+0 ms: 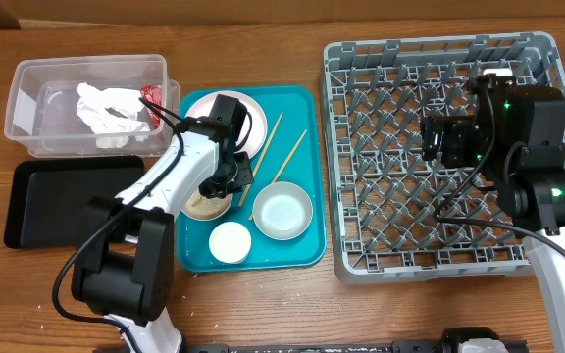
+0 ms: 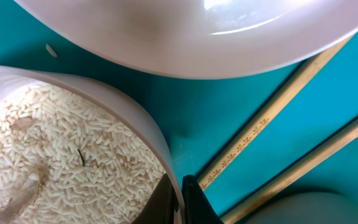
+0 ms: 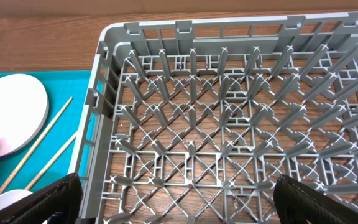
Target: Sort waste into correct bins and load items into the dishwasher
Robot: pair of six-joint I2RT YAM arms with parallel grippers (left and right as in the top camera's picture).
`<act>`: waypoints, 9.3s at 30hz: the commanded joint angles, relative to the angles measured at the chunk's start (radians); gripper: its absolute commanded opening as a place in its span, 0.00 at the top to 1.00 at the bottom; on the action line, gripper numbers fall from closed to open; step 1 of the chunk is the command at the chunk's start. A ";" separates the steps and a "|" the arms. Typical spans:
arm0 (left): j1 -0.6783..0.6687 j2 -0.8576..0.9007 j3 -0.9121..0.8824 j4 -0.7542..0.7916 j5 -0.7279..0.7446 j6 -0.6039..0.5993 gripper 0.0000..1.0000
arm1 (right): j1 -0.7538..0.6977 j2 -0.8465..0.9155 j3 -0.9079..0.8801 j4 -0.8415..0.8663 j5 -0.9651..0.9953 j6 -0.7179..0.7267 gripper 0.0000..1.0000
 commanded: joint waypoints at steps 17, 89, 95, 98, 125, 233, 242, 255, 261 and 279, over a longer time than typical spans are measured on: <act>0.224 -0.050 0.632 -0.701 0.163 0.386 0.96 | 0.004 -0.003 0.027 0.017 -0.002 -0.001 0.00; 0.208 -0.077 0.533 0.034 0.185 0.417 0.96 | 0.004 -0.003 0.027 -0.035 -0.055 0.003 0.00; -0.065 0.124 0.532 -0.050 -0.232 0.516 0.96 | 0.004 -0.003 0.027 -0.036 -0.055 0.003 0.00; -0.065 0.192 0.532 -0.081 -0.202 0.489 0.96 | 0.004 -0.003 0.027 -0.035 -0.069 0.003 0.00; 0.469 0.246 1.279 -0.703 0.253 0.427 0.12 | 0.557 0.524 0.295 0.458 0.010 0.465 0.14; 0.556 0.248 1.063 -0.550 0.222 0.434 0.00 | 0.430 1.117 0.861 -0.182 1.383 -0.129 0.96; 0.556 0.248 1.063 -0.546 0.219 0.434 0.00 | 0.503 1.117 0.861 -0.182 1.303 -0.129 0.96; 0.556 0.248 1.063 -0.528 0.219 0.434 0.00 | 0.583 1.117 0.861 -0.181 1.303 -0.129 0.64; 0.556 0.248 1.063 -0.517 0.219 0.434 0.00 | 0.633 1.115 0.885 -0.167 1.281 -0.129 0.35; 0.421 0.211 1.032 -0.814 0.414 0.588 0.21 | 0.370 0.845 1.030 -0.571 -0.023 0.164 0.11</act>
